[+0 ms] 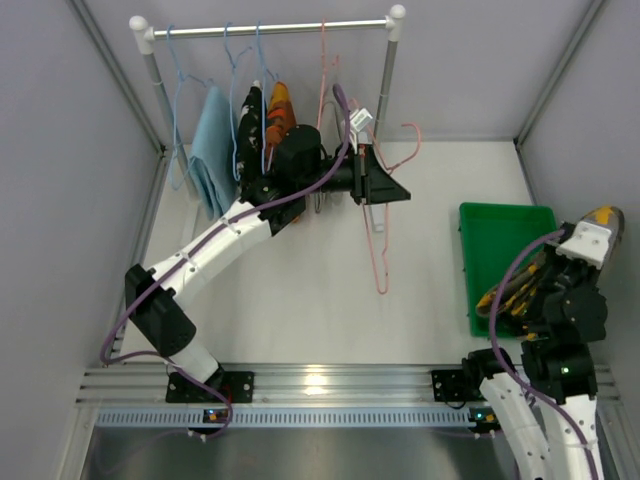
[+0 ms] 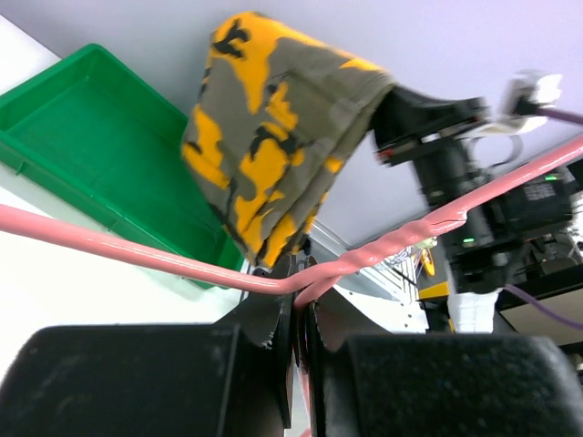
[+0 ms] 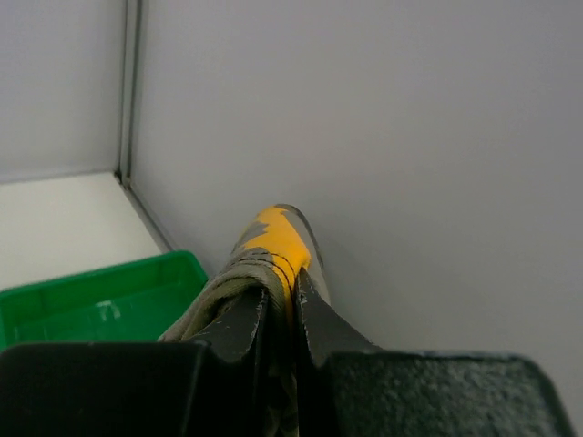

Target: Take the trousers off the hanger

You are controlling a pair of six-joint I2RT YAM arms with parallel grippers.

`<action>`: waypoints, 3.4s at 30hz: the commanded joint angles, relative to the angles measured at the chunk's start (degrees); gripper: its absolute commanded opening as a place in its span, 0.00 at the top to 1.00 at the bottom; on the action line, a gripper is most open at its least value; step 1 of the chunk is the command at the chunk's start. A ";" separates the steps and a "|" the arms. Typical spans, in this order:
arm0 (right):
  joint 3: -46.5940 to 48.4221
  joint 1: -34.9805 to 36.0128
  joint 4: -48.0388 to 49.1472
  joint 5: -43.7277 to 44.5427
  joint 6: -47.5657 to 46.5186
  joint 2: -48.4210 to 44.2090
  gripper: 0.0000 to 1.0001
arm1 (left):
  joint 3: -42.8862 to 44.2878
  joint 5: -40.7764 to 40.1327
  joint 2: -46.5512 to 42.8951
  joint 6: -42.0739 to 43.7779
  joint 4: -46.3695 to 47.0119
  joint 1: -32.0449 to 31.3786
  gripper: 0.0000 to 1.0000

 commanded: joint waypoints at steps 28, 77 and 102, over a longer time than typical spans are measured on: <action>6.92 -25.09 -9.69 -66.74 16.69 18.14 0.01 | 7.27 0.24 2.02 -1.25 7.19 0.73 1.00; 14.76 4.45 9.09 -93.14 73.90 27.44 1.00 | 15.62 -3.55 3.26 2.26 1.14 0.90 0.01; 33.02 9.10 0.93 -86.11 66.70 47.02 1.00 | 3.14 -27.97 -31.89 36.43 -17.05 19.35 0.01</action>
